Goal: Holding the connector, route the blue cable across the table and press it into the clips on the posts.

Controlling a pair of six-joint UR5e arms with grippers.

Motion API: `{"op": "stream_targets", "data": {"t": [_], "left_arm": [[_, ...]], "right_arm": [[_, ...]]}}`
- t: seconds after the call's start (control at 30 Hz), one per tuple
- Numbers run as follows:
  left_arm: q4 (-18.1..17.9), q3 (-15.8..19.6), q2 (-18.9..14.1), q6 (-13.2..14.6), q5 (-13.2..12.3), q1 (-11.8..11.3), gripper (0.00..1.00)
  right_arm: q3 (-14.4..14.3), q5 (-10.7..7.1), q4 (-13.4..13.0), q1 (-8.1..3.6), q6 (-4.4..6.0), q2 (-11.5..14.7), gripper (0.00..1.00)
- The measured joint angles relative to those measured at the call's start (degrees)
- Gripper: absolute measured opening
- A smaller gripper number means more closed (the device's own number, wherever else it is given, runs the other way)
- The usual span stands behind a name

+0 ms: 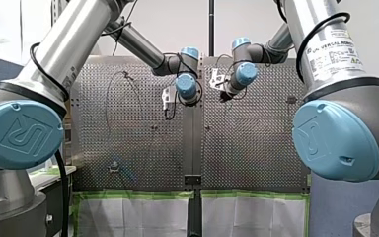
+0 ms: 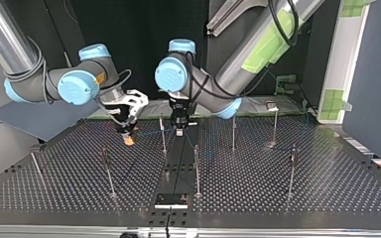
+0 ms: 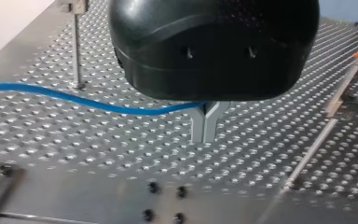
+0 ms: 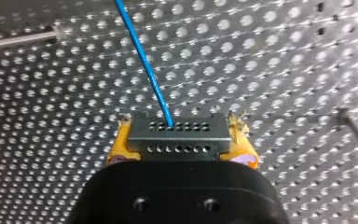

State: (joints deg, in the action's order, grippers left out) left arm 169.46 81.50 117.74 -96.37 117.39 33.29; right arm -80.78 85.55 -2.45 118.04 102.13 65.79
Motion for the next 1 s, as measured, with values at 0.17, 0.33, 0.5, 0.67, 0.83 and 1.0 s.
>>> {"op": "stream_targets", "data": {"t": [0.17, 0.33, 0.5, 0.67, 0.83, 1.0], "left_arm": [[-2.57, 2.53, 2.11, -0.06, -1.32, 0.12, 0.02], [-5.02, 5.01, 4.27, -0.63, -2.35, -0.03, 0.02], [-7.53, 7.51, 4.85, -0.95, -2.70, -0.19, 0.02], [-10.07, 10.03, 4.88, -1.15, -3.43, -0.21, 0.02], [-12.52, 12.52, 4.89, -1.41, -5.00, -0.22, 0.02], [-15.13, 15.09, 4.92, -2.10, -6.50, -0.37, 0.02]], "right_arm": [[-2.40, -0.02, -2.40, 0.10, 0.74, -0.39, 0.00], [-4.69, 0.20, -4.69, 0.40, 0.30, -0.81, 0.00], [-7.26, 0.40, -7.25, 0.41, -0.10, -1.09, 0.00], [-9.64, 1.43, -9.63, 0.02, -0.28, -1.25, 0.00], [-11.63, 1.69, -11.22, -0.14, -0.50, -1.87, 0.00], [-14.08, 1.71, -11.58, -0.20, -1.08, -3.19, 0.00]]}}
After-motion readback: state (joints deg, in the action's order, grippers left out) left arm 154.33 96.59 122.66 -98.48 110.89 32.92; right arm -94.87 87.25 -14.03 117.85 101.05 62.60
